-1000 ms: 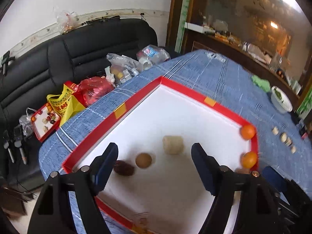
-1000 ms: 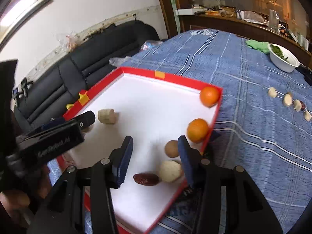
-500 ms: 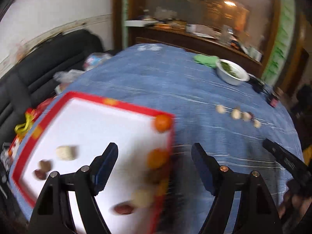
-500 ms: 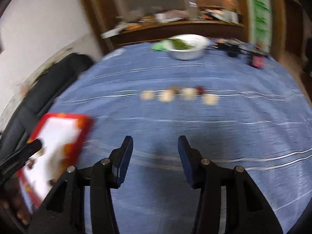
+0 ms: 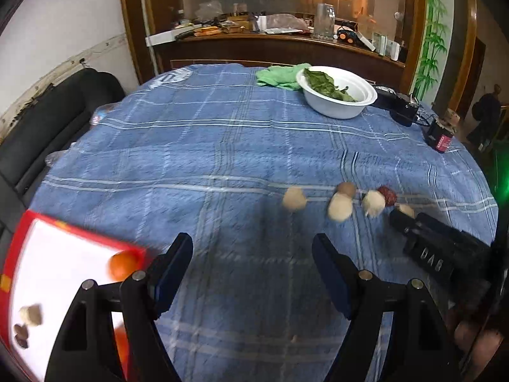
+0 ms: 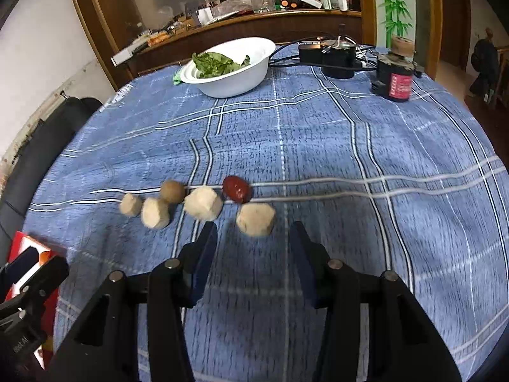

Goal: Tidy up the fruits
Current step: 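Grasp a pale cube with the right tool while the left tool grasps a brown round cake, then carry the pale cube and brown cake into the tray and open both tools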

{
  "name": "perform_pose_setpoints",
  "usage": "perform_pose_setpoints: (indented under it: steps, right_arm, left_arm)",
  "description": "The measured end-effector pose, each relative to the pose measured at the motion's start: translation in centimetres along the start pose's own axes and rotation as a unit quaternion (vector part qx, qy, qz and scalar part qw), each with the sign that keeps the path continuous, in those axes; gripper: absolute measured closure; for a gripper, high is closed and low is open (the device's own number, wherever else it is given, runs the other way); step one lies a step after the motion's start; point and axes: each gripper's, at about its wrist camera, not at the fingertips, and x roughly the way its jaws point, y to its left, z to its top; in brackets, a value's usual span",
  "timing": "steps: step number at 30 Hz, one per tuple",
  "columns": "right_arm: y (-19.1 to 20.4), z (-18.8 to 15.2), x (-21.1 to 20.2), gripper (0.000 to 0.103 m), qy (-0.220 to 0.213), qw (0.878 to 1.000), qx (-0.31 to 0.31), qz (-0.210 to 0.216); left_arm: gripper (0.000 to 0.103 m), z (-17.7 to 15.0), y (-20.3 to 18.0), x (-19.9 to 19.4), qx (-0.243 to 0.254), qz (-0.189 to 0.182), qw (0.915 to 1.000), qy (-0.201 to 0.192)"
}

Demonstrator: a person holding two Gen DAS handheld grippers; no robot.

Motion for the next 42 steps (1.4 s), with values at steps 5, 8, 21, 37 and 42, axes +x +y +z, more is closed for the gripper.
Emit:
perform_pose_setpoints:
  steps: [5,8,21,37,42]
  right_arm:
    - [0.3,0.6,1.0,0.075,0.004,1.000,-0.018,-0.018]
    - [0.1,0.5,0.9,0.075,0.005,1.000,-0.021,-0.012]
    - [-0.1,-1.8,-1.3,0.077,0.010,0.999,-0.030,0.001]
    - [2.3,-7.6,-8.4,0.077,-0.016,0.999,-0.041,0.008]
    - [3.4,-9.1,-10.4,0.077,-0.025,0.998,-0.049,0.013]
  left_arm:
    - [0.026,1.1,-1.6,2.9,0.010,-0.001,0.9999,0.008]
    - [0.027,1.7,-2.2,4.2,0.016,0.010,0.9998,0.005]
    - [0.080,0.7,-2.4,4.0,0.031,0.005,0.9991,0.027]
    - [0.080,-4.0,-0.5,-3.7,0.032,-0.012,0.9994,0.000]
    - [0.080,-5.2,0.4,-5.7,0.027,-0.022,0.9993,-0.012]
